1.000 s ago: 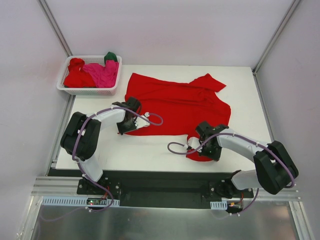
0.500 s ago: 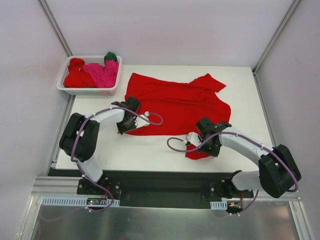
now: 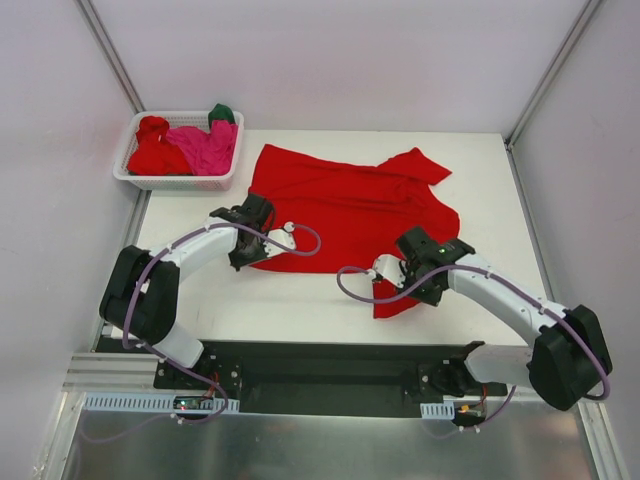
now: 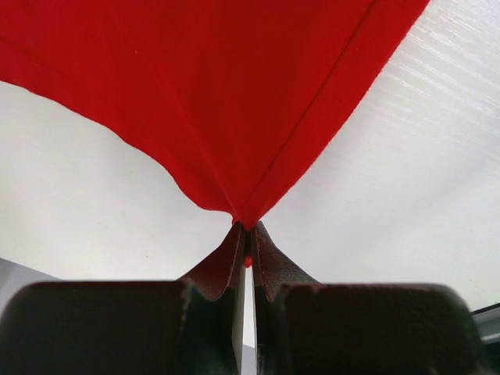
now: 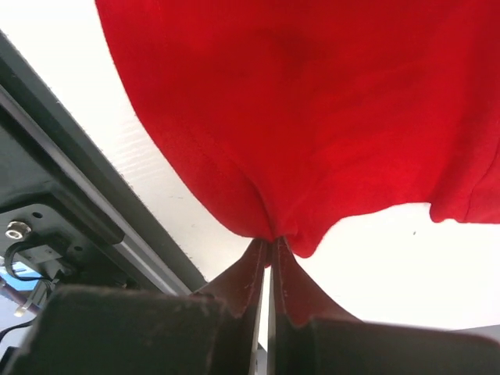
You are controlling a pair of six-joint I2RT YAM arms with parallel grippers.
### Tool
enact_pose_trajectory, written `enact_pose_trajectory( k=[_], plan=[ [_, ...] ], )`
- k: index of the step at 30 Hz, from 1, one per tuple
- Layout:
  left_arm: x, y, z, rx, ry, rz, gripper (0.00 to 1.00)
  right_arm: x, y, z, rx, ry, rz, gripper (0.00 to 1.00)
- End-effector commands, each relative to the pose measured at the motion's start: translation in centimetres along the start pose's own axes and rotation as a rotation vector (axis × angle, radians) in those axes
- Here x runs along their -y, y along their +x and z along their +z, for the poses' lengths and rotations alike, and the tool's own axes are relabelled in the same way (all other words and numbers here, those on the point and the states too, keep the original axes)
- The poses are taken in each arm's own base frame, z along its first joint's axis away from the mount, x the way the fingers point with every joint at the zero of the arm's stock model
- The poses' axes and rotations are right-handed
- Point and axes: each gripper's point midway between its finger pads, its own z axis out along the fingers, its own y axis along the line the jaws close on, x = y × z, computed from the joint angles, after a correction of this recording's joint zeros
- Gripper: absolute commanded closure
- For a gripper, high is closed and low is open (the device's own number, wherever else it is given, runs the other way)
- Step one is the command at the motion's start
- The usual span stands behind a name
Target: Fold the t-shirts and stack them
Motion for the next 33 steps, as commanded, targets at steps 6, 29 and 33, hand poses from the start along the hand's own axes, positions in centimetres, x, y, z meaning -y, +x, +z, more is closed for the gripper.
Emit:
enact_pose_trajectory(
  k=[6, 29, 33],
  plan=[
    [0.2, 0.8, 0.0, -0.041, 0.018, -0.005, 1.00, -2.1, 2.0, -2.8, 0.028, -0.030, -0.067, 0.99],
    [-2.0, 0.3, -3.1, 0.009, -0.108, -0.013, 1.00, -0.4, 3.3, -6.5, 0.077, 0.159, -0.050, 0.99],
    [-2.1, 0.7, -4.1, 0.017, -0.141, 0.002, 1.00, -0.1, 3.8, -6.8, 0.067, 0.191, -0.058, 0.99]
  ],
)
